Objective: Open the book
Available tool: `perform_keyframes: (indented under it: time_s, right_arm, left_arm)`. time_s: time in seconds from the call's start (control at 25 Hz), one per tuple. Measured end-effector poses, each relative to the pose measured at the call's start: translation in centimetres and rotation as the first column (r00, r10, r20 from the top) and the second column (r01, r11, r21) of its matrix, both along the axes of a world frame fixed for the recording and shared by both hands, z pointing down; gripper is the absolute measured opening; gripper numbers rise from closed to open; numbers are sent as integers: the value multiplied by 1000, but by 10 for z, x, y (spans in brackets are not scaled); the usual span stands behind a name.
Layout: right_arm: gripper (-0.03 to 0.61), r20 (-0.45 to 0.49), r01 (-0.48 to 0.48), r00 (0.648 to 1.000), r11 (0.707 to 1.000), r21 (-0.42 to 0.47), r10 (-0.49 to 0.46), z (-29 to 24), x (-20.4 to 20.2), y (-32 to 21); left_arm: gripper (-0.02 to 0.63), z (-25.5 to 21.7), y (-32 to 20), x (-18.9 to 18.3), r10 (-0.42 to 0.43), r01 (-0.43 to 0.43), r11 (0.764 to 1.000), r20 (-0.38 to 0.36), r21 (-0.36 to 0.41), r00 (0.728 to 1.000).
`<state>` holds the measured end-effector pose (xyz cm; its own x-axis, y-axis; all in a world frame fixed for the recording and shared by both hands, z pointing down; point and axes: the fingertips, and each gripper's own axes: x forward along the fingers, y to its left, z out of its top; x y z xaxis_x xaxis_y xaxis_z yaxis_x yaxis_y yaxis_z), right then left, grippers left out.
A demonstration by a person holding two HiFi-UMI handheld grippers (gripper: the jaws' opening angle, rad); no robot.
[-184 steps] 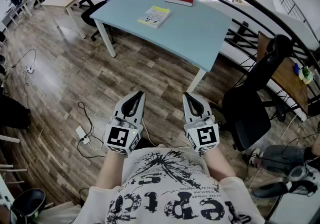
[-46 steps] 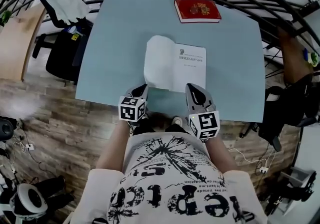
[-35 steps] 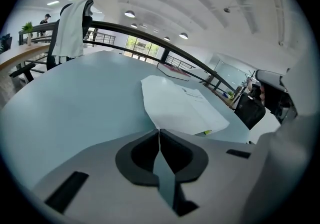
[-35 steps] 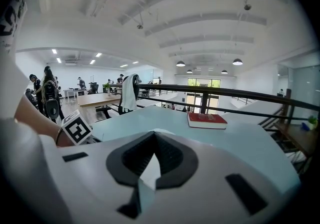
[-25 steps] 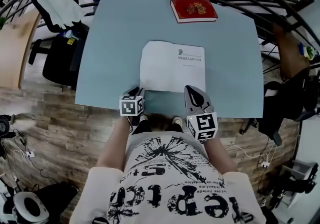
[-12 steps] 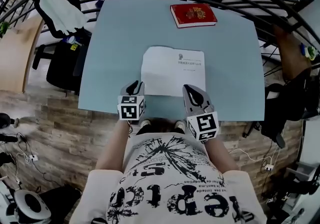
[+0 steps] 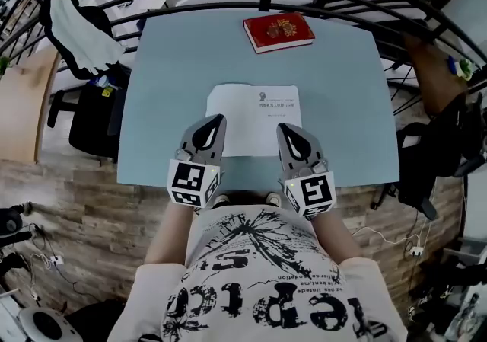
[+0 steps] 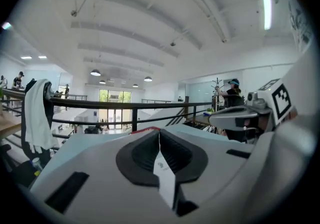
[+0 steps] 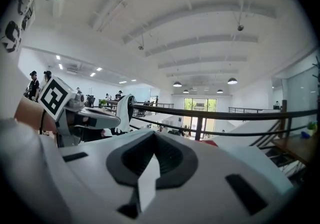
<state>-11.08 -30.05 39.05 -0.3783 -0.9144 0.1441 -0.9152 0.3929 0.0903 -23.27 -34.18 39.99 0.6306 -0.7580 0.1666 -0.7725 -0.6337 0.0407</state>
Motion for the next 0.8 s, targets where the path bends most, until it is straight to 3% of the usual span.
perform_keyframes:
  time_s: [0.12, 0.28, 0.8]
  right_arm:
    - [8, -2, -7, 1000, 999, 32, 7, -12, 6, -2]
    - [8, -16, 2, 1000, 998, 57, -1, -22, 10, -3]
    - [8, -18, 5, 1000, 996, 90, -4, -26, 19, -8]
  left_arm:
    - [21, -28, 6, 9, 40, -38, 997, -33, 67, 999]
    - [21, -43, 10, 15, 69, -64, 993, -49, 99, 996]
    - [20, -46, 6, 23, 83, -79, 989, -32, 125, 996]
